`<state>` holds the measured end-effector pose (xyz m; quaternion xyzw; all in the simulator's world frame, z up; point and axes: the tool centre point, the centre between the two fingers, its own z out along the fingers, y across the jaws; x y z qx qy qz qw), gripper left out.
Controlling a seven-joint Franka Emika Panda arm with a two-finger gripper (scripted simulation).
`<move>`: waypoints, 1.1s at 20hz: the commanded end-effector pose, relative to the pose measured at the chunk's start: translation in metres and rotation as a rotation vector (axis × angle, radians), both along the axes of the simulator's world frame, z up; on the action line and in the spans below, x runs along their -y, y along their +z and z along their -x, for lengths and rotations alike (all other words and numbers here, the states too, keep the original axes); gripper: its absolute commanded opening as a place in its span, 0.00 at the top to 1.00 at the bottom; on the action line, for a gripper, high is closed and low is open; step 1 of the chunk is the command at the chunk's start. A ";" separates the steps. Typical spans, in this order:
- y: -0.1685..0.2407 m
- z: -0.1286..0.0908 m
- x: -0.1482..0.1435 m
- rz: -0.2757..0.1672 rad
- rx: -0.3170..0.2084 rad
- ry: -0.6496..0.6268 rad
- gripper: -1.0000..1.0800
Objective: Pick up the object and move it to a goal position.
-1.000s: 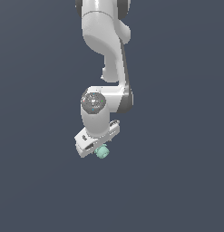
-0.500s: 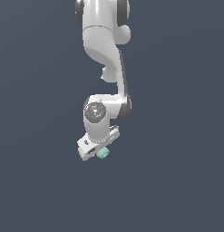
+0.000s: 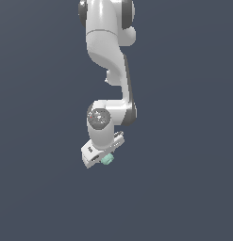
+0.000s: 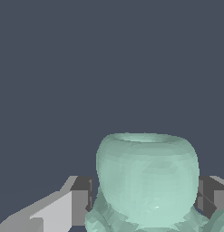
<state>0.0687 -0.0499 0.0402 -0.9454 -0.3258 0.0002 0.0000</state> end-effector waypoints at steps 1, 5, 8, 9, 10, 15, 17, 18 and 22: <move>0.000 0.000 0.000 0.000 0.000 0.000 1.00; 0.000 0.000 0.000 0.000 0.000 0.000 1.00; 0.001 0.000 -0.001 0.000 0.000 0.000 1.00; 0.003 -0.001 -0.002 0.000 0.000 0.000 1.00; 0.005 -0.002 -0.004 0.000 0.000 0.000 1.00; 0.026 -0.008 -0.019 0.000 0.000 0.000 1.00; 0.038 -0.012 -0.028 0.000 0.000 0.000 1.00; 0.045 -0.015 -0.033 0.000 0.000 0.000 1.00; 0.075 -0.025 -0.056 0.000 0.000 0.000 1.00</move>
